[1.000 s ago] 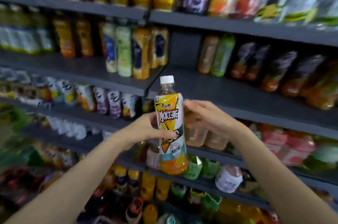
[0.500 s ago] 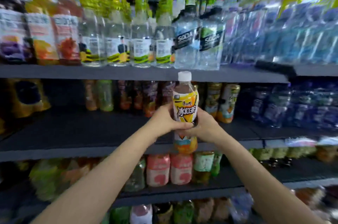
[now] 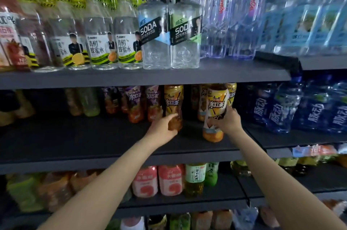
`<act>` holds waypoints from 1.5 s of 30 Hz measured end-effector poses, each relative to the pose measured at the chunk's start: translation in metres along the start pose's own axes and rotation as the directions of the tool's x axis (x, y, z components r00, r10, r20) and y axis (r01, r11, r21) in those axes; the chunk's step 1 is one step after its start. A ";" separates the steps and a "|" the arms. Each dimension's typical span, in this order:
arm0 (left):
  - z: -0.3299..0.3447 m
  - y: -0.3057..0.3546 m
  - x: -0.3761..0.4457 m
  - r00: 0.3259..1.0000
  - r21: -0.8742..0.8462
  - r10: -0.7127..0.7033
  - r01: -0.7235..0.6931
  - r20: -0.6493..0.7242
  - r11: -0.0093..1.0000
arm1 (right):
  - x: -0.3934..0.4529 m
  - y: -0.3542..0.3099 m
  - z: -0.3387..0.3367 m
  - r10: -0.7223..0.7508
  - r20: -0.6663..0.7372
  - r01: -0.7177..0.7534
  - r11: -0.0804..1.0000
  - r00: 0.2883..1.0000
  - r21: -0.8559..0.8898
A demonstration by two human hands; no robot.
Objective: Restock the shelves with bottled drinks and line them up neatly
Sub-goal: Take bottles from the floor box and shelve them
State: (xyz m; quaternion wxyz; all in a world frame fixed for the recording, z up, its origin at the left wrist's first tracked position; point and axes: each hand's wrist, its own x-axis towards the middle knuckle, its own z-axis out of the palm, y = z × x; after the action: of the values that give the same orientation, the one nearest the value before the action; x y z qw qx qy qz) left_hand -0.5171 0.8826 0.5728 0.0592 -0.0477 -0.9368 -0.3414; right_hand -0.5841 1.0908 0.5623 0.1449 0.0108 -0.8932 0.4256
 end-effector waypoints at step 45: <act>-0.055 -0.572 -0.697 0.058 -0.290 -0.980 0.951 -0.188 0.112 | -0.601 -0.089 0.597 0.142 0.970 0.608 0.758 0.198 -0.235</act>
State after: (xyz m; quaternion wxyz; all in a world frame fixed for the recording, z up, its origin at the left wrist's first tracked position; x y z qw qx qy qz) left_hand 0.1017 0.3763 0.1519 -0.0271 0.6435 -0.6869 -0.3366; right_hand -0.1446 0.5162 0.1128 -0.3702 0.3701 -0.8520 -0.0016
